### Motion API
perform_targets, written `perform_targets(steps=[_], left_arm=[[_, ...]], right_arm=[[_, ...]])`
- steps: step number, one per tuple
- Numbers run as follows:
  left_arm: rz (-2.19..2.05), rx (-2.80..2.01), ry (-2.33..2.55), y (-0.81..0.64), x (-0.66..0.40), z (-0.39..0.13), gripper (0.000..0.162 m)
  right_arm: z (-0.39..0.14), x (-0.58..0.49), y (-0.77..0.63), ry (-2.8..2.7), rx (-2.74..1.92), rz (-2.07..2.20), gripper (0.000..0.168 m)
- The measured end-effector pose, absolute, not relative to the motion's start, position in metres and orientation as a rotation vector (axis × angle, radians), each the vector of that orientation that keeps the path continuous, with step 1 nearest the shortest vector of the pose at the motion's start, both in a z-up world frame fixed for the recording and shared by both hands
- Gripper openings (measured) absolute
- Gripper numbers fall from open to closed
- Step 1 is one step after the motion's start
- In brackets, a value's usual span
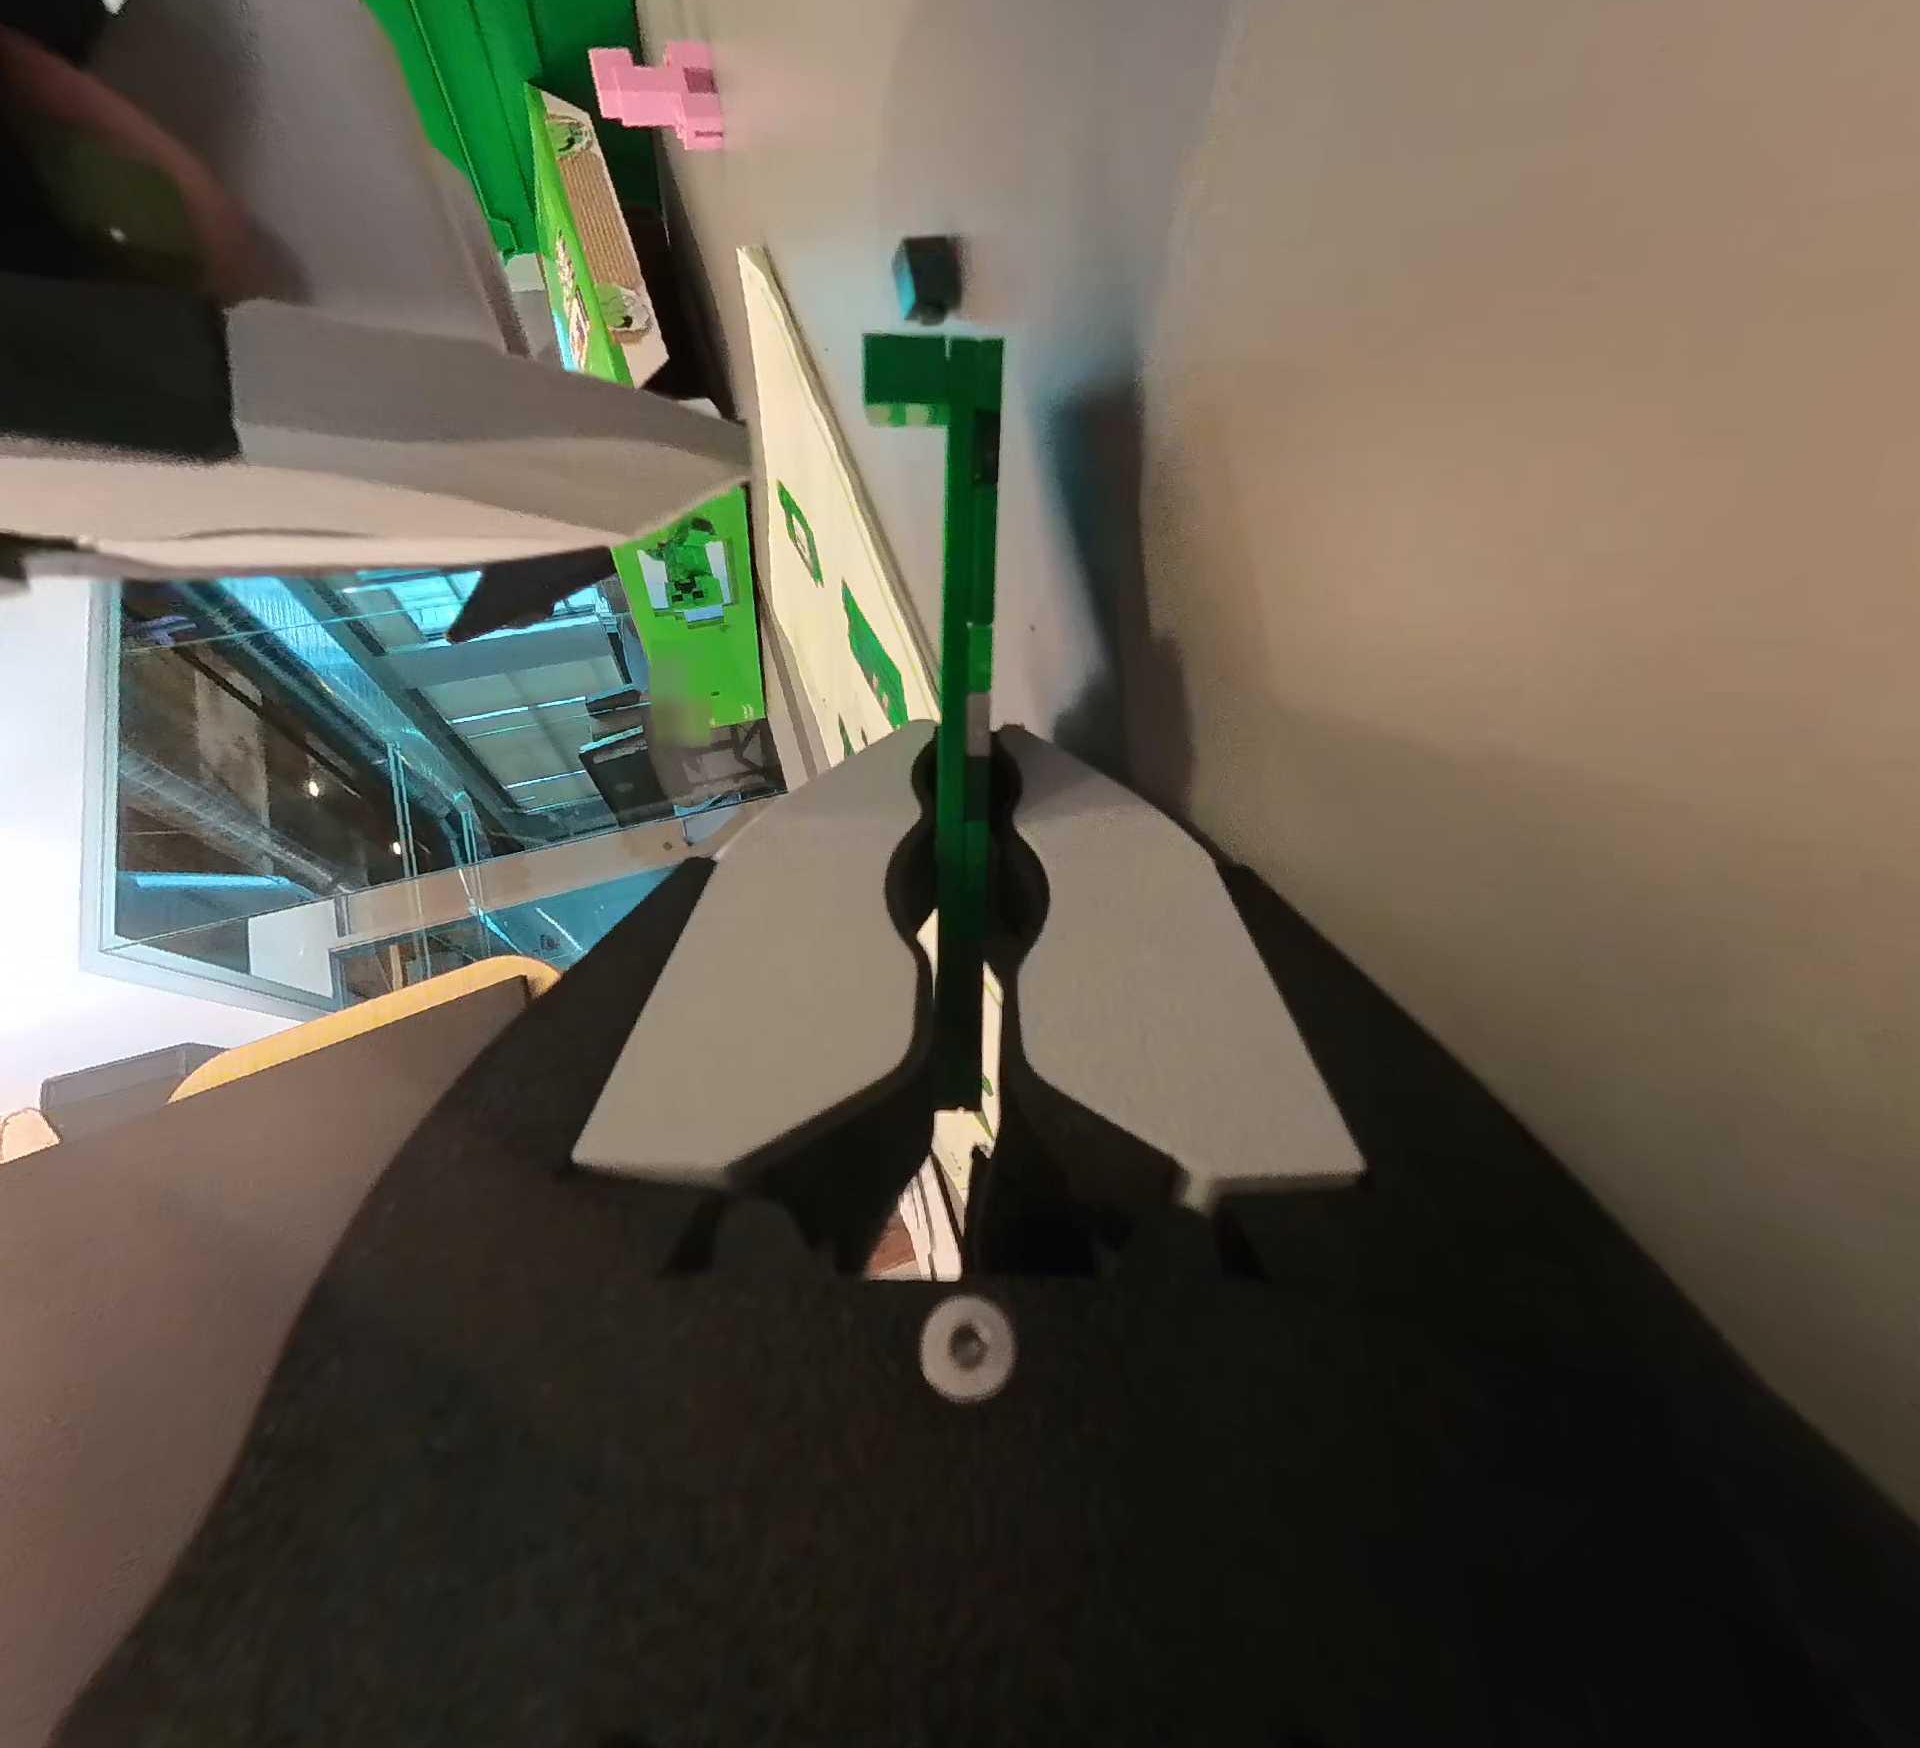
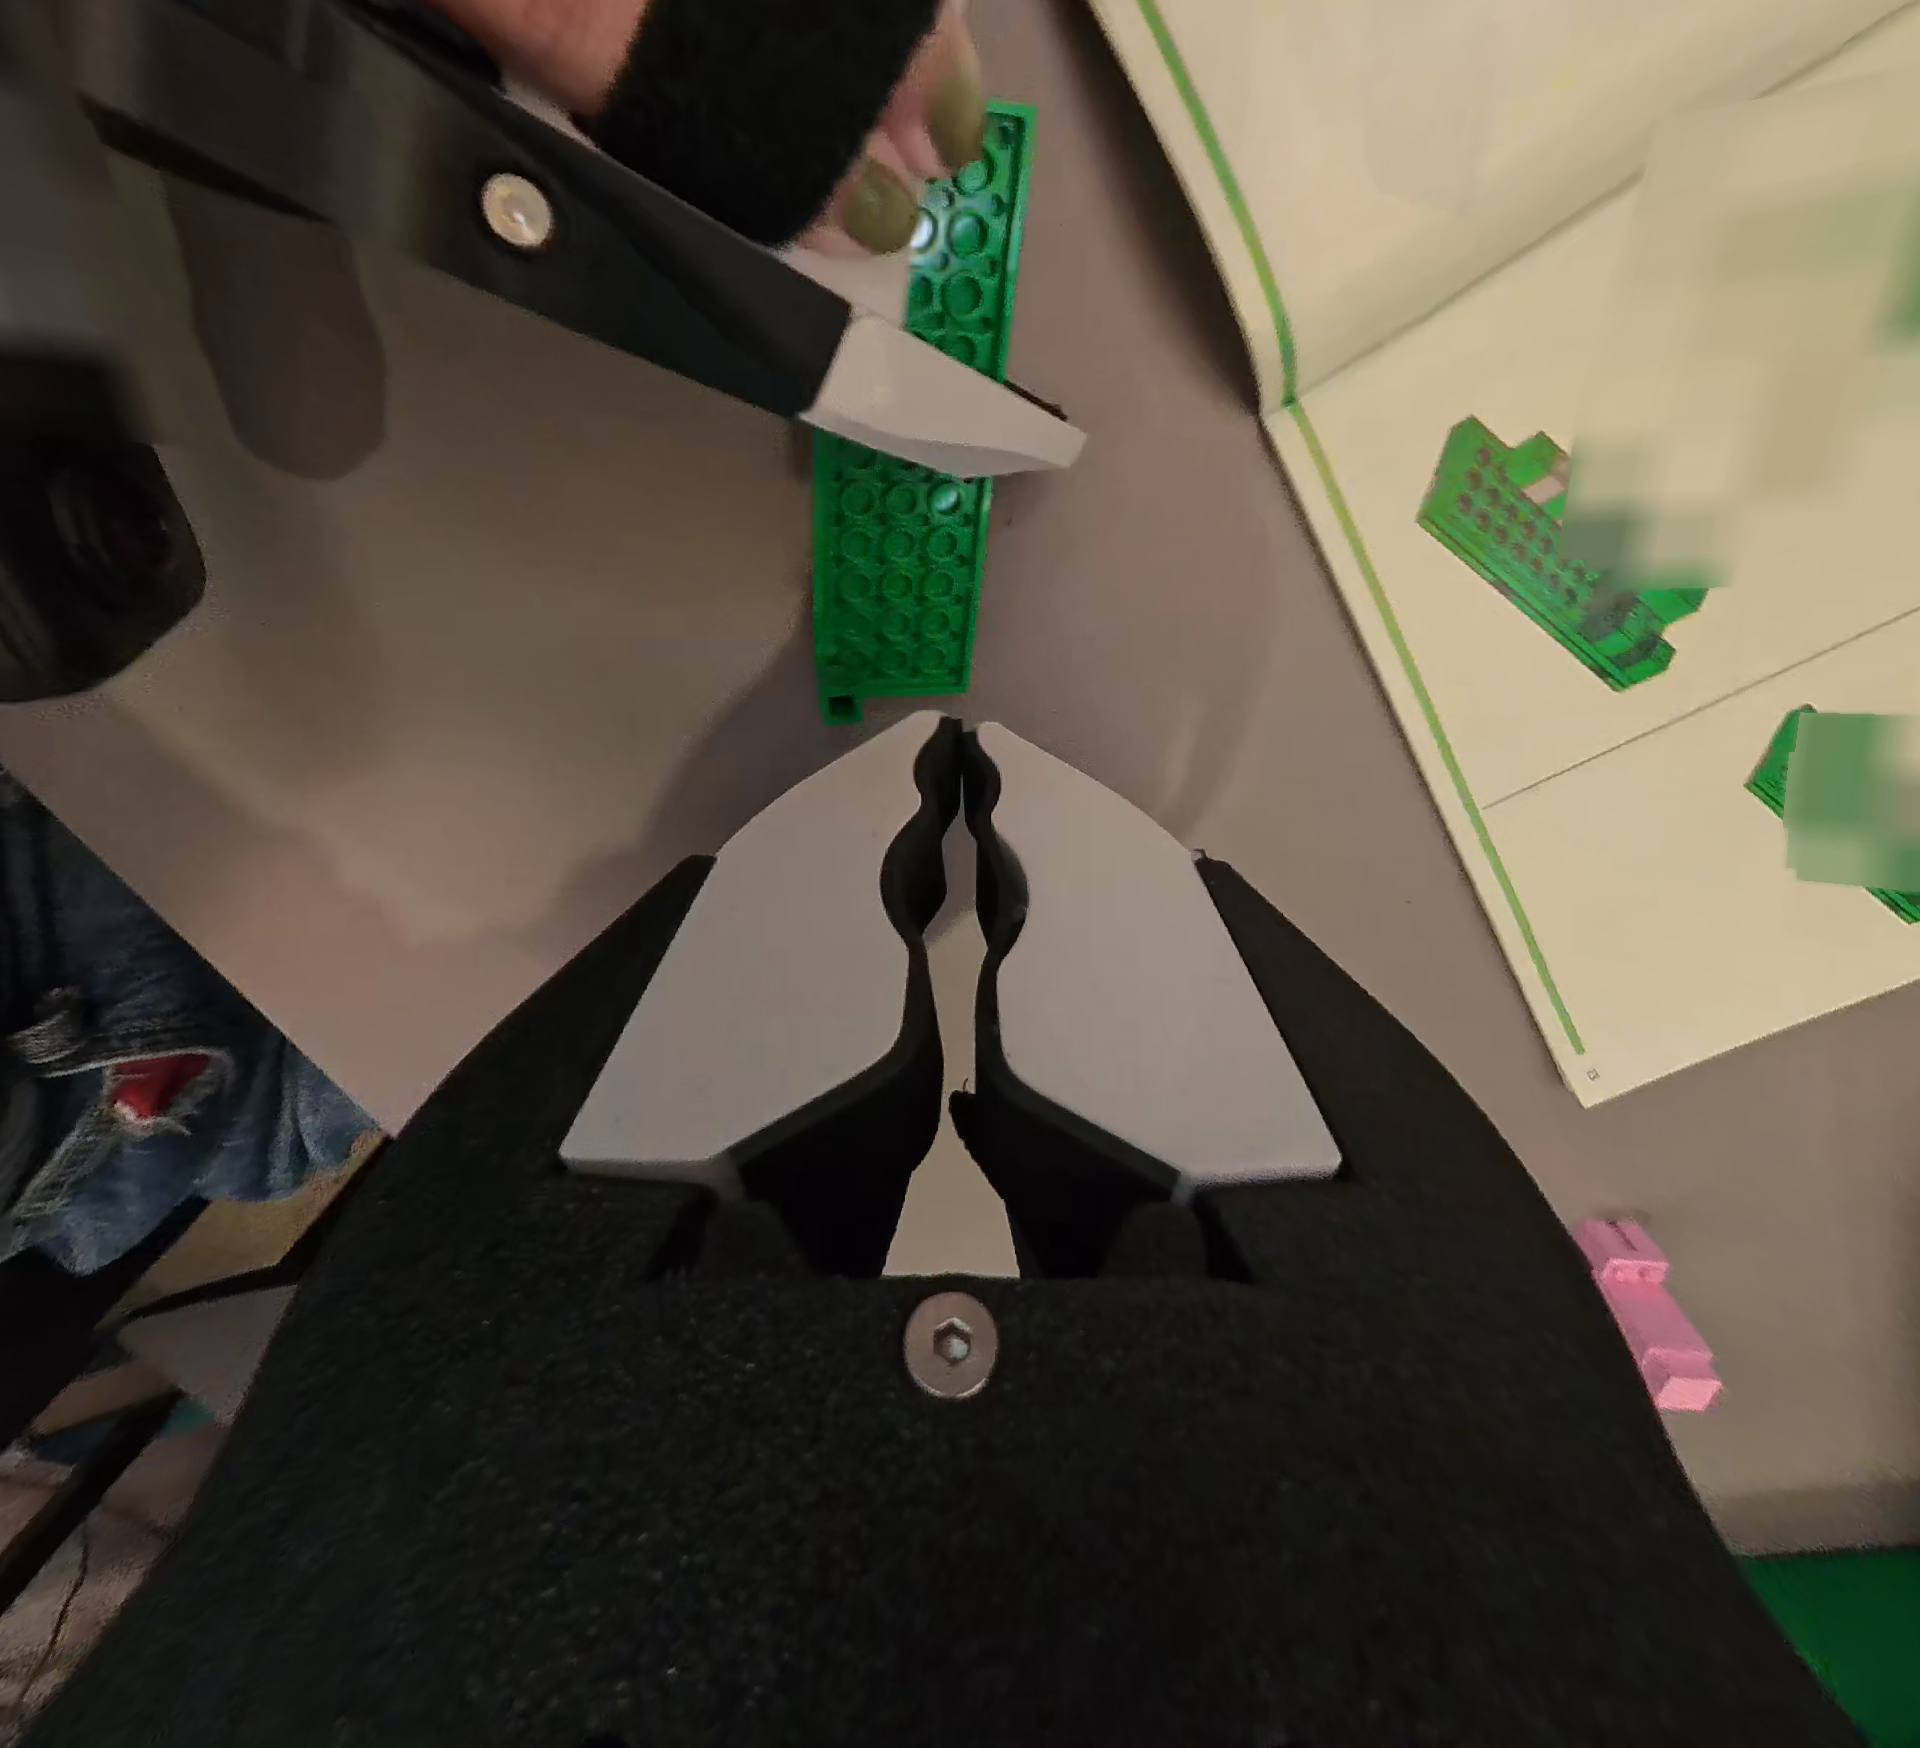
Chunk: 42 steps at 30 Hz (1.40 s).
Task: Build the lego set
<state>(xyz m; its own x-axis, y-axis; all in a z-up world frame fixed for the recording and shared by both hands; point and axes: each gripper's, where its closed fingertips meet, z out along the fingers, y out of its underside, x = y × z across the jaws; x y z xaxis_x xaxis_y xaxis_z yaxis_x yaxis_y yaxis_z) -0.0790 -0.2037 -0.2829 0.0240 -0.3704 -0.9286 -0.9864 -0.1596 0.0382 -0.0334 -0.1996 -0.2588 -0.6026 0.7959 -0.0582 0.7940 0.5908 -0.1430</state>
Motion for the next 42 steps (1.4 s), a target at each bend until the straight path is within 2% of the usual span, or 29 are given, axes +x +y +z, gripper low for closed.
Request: perform_targets(steps=[4, 5, 8, 10, 18, 21, 23, 27, 29, 34, 36, 39, 42], left_arm=[[1.123, -1.642, 1.363, -0.204, -0.081, -0.284, 0.006], [1.102, -1.661, 1.334, -0.204, -0.082, -0.284, 0.006], [0.958, -1.672, 1.202, -0.204, -0.079, -0.272, 0.006], [0.856, -1.658, 1.105, -0.204, -0.078, -0.260, 0.006], [0.366, -1.612, 0.983, -0.215, -0.056, -0.242, 0.006], [0.282, -1.600, 0.989, -0.217, -0.049, -0.241, 0.006], [0.261, -1.593, 0.992, -0.217, -0.046, -0.238, 0.006], [0.266, -1.583, 0.937, -0.212, -0.048, -0.230, 0.011], [0.255, -1.589, 0.823, -0.206, -0.054, -0.220, 0.021], [0.241, -1.655, 0.545, -0.199, -0.083, -0.205, 0.065], [0.190, -1.689, 0.378, -0.202, -0.099, -0.197, 0.074], [-0.011, -1.687, -0.021, -0.209, -0.117, -0.182, 0.074], [-0.449, -1.530, -0.432, -0.213, -0.113, -0.167, 0.068]], right_arm=[[-0.255, -0.036, -0.200, -2.718, -1.475, 0.515, 0.000], [-0.252, -0.036, -0.205, -2.700, -1.489, 0.632, 0.009], [-0.243, -0.037, -0.207, -2.569, -1.411, 0.881, 0.050], [-0.240, -0.034, -0.196, -2.479, -1.221, 0.876, 0.054], [-0.223, -0.026, -0.220, -2.210, -0.589, 0.696, 0.045], [-0.216, -0.029, -0.238, -2.140, -0.480, 0.710, 0.029], [-0.214, -0.031, -0.242, -2.108, -0.462, 0.715, 0.009], [-0.209, -0.032, -0.240, -2.048, -0.439, 0.733, 0.007], [-0.204, -0.033, -0.237, -1.984, -0.423, 0.721, 0.007], [-0.189, -0.034, -0.218, -1.814, -0.428, 0.689, 0.006], [-0.182, -0.034, -0.208, -1.745, -0.421, 0.655, 0.007], [-0.170, -0.034, -0.195, -1.642, -0.391, 0.587, 0.007], [-0.160, -0.035, -0.187, -1.562, -0.331, 0.501, 0.006]])
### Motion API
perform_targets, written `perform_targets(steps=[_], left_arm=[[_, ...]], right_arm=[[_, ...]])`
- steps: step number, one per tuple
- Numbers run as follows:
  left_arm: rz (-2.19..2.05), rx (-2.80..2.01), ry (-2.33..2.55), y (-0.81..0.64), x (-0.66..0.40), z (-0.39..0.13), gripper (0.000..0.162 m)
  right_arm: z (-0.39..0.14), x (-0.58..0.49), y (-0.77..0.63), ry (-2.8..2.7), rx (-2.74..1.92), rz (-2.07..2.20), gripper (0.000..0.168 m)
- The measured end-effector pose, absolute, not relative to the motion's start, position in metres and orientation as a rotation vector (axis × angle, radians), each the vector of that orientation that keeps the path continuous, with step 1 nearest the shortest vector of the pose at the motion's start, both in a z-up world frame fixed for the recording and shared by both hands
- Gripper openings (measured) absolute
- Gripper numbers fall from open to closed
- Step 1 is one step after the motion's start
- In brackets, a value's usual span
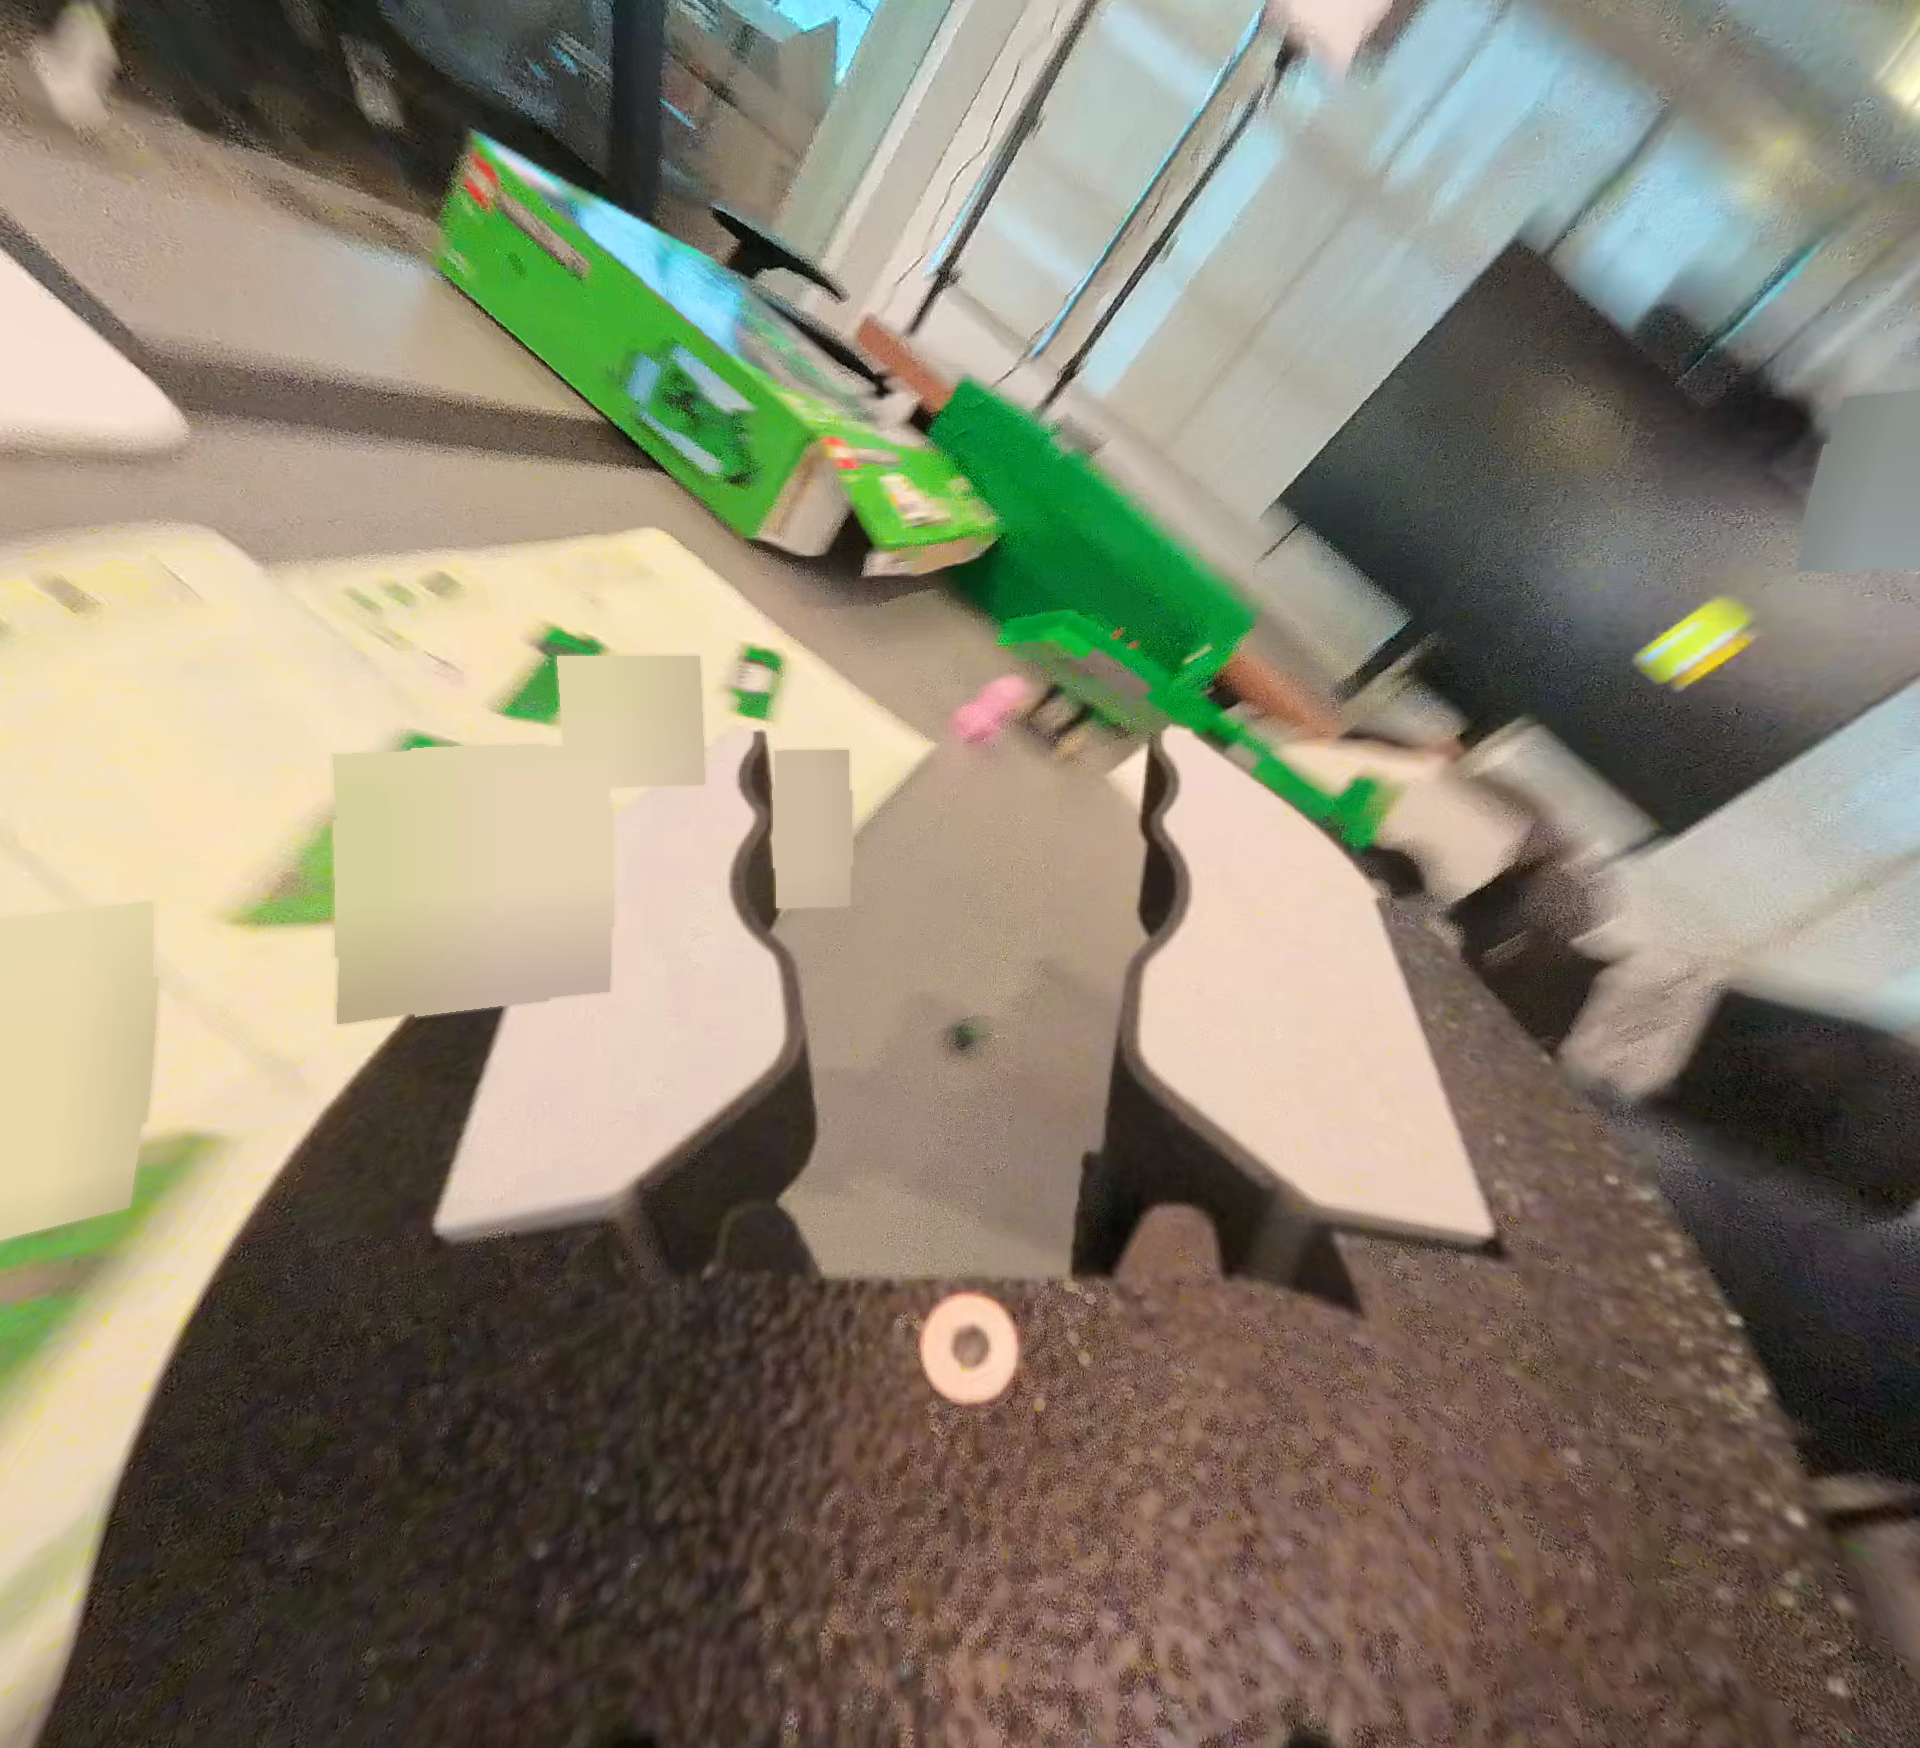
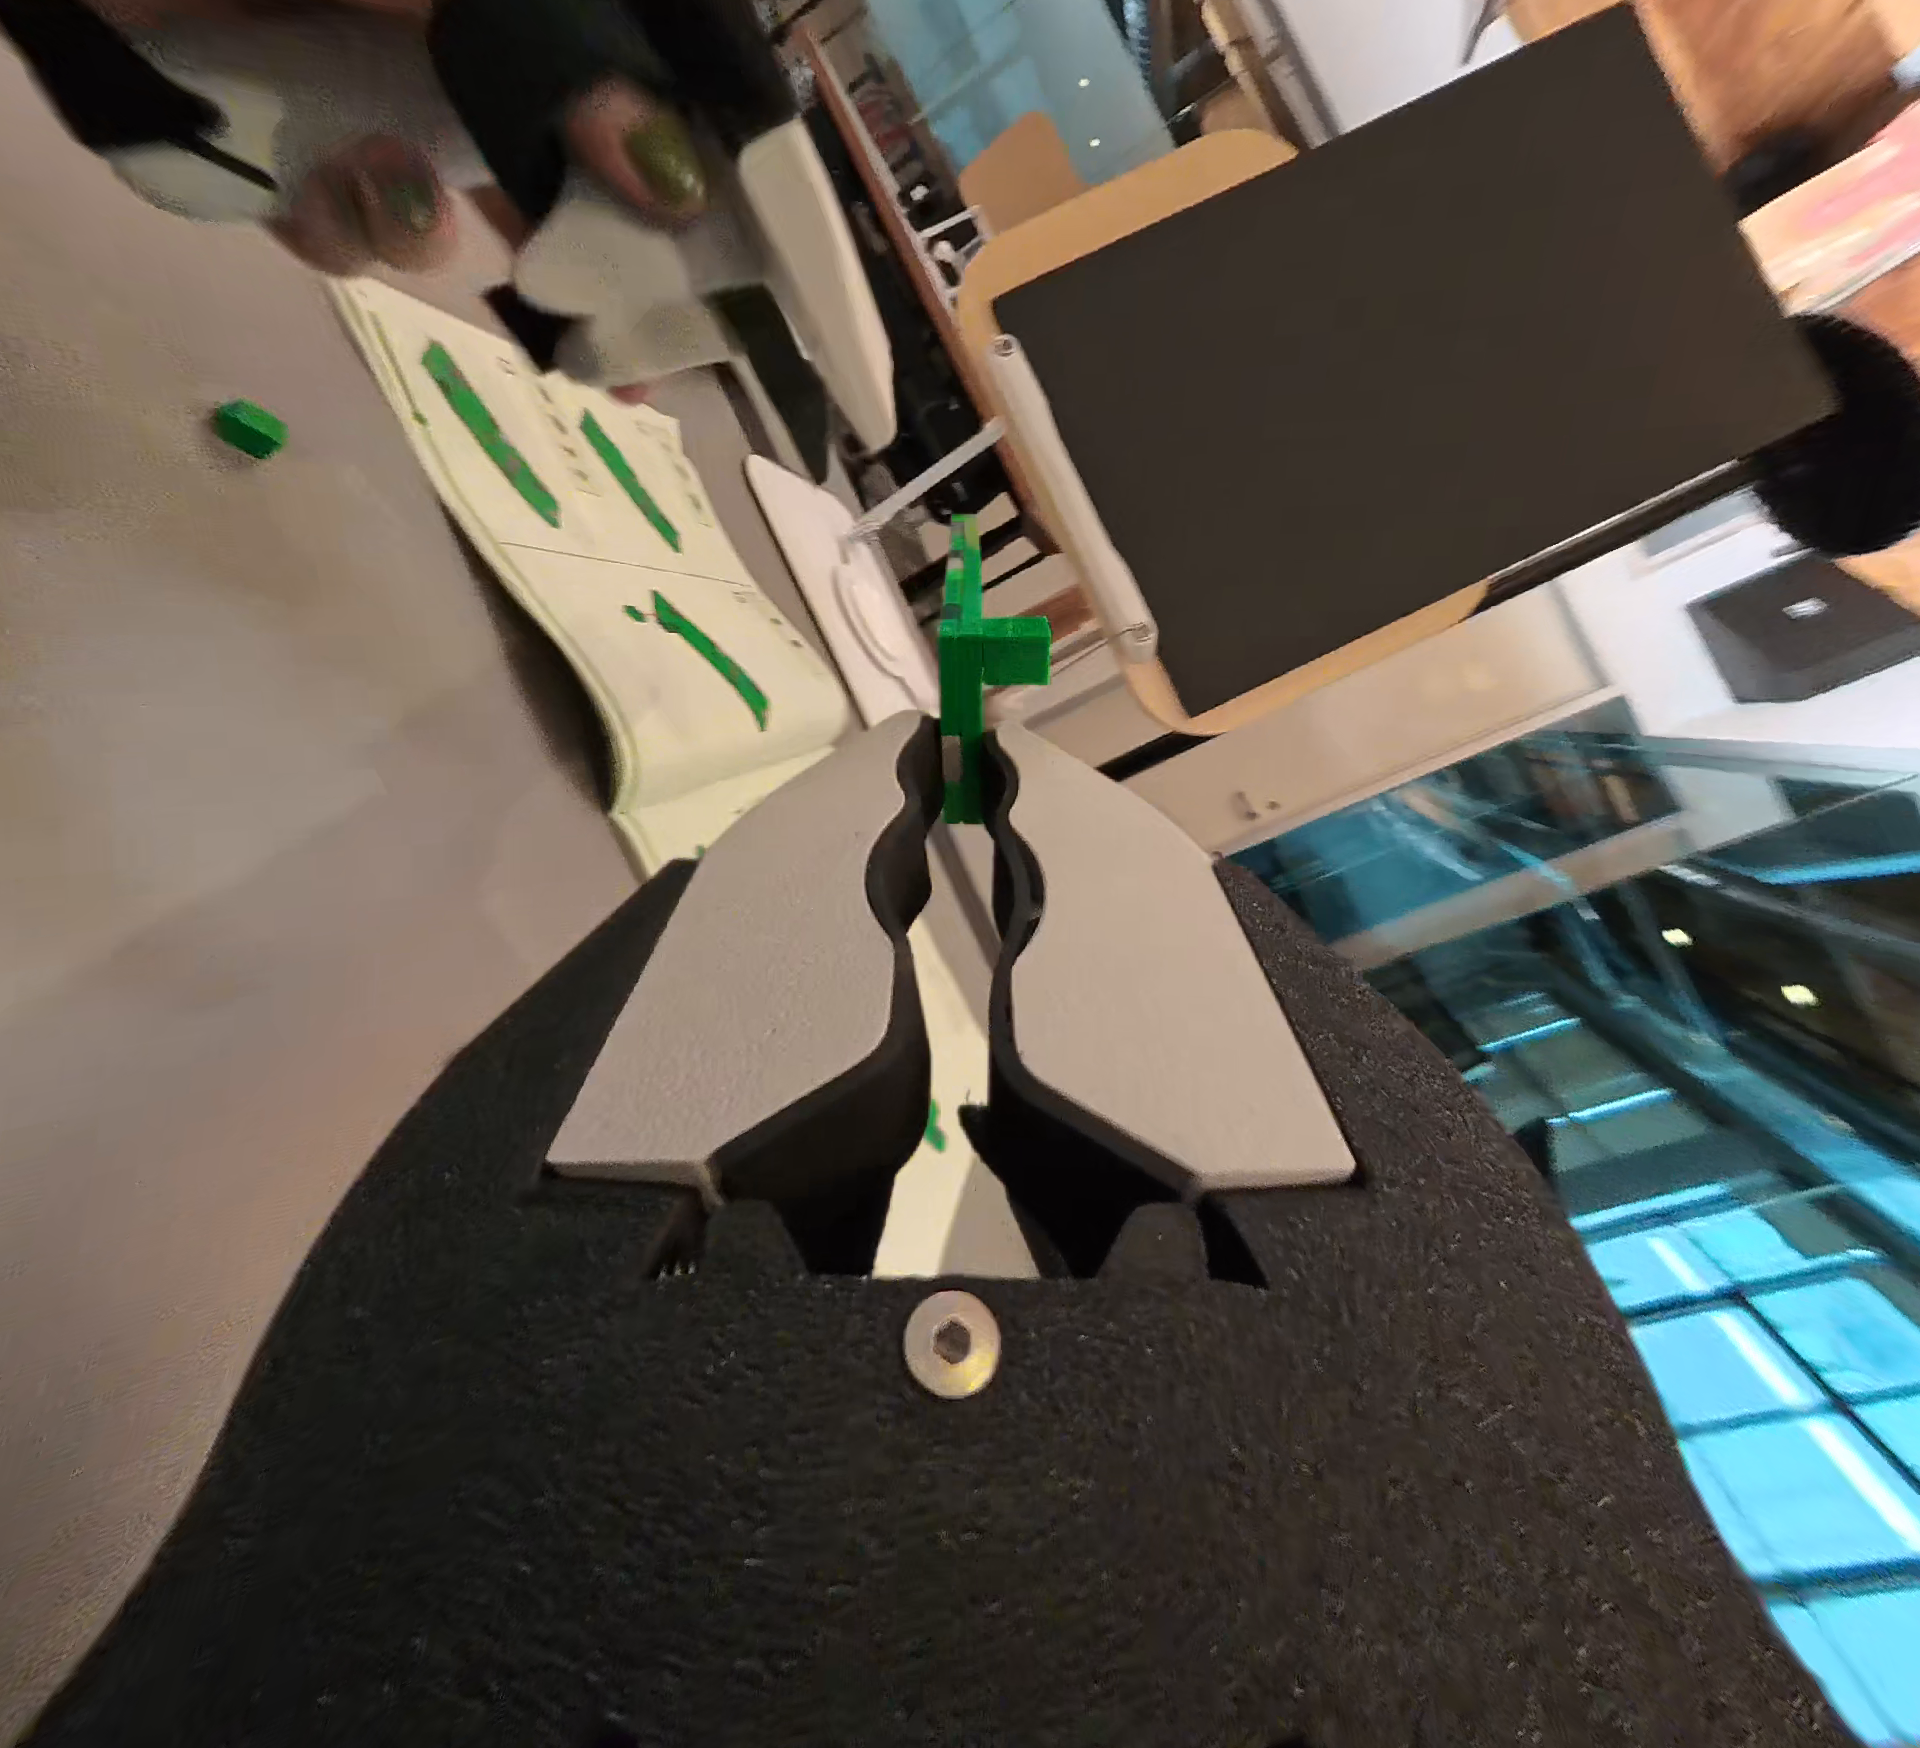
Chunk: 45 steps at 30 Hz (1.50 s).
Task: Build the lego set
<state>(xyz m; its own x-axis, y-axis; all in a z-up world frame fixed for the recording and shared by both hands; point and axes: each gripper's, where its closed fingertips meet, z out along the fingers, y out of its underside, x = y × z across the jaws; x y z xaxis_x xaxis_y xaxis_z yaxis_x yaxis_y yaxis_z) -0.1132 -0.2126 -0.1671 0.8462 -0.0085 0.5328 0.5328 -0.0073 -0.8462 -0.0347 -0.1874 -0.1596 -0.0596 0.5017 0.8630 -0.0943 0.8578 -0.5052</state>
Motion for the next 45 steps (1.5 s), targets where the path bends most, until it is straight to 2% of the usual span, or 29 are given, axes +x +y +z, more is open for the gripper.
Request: perform_targets(steps=[4, 9, 13, 16, 23, 25, 27, 29, 31, 36, 37, 41, 45], left_arm=[[-0.916, -1.290, -0.634, -0.202, -0.095, -0.157, 0.074], [-1.100, -1.223, -0.668, -0.184, -0.081, -0.157, 0.071], [-1.120, -1.250, -0.711, -0.174, -0.078, -0.165, 0.048], [-1.150, -1.227, -0.711, -0.173, -0.078, -0.166, 0.009], [-1.086, -1.232, -0.699, -0.174, -0.084, -0.177, 0.006], [-1.052, -1.222, -0.701, -0.176, -0.091, -0.178, 0.006], [-0.986, -1.215, -0.715, -0.180, -0.103, -0.181, 0.006], [-0.891, -1.246, -0.710, -0.185, -0.112, -0.186, 0.006], [-0.818, -1.271, -0.700, -0.187, -0.116, -0.188, 0.006], [-0.820, -1.235, -0.712, -0.179, -0.110, -0.197, 0.006], [-0.868, -1.194, -0.712, -0.178, -0.106, -0.196, 0.006], [-1.002, -1.063, -0.698, -0.177, -0.099, -0.191, 0.006], [-0.843, -1.133, -0.751, -0.179, -0.108, -0.200, 0.005]], right_arm=[[-0.156, -0.038, -0.192, -1.498, -0.201, 0.410, 0.007], [-0.167, -0.042, -0.200, -1.459, -0.036, 0.298, 0.007], [-0.172, -0.043, -0.202, -1.389, 0.074, 0.169, 0.006], [-0.181, -0.046, -0.198, -1.371, 0.121, 0.089, 0.006], [-0.200, -0.052, -0.193, -1.429, 0.113, 0.125, 0.014], [-0.202, -0.054, -0.184, -1.459, 0.059, 0.138, 0.038], [-0.210, -0.056, -0.166, -1.535, -0.035, 0.157, 0.050], [-0.228, -0.053, -0.155, -1.708, -0.190, 0.320, 0.046], [-0.243, -0.044, -0.159, -1.906, -0.376, 0.601, 0.034], [-0.252, -0.027, -0.164, -2.145, -0.808, 1.102, 0.026], [-0.257, -0.023, -0.166, -2.199, -0.855, 1.148, 0.021], [-0.278, -0.018, -0.166, -2.310, -0.987, 1.093, 0.020], [-0.290, -0.021, -0.168, -2.346, -1.030, 1.018, 0.016]])
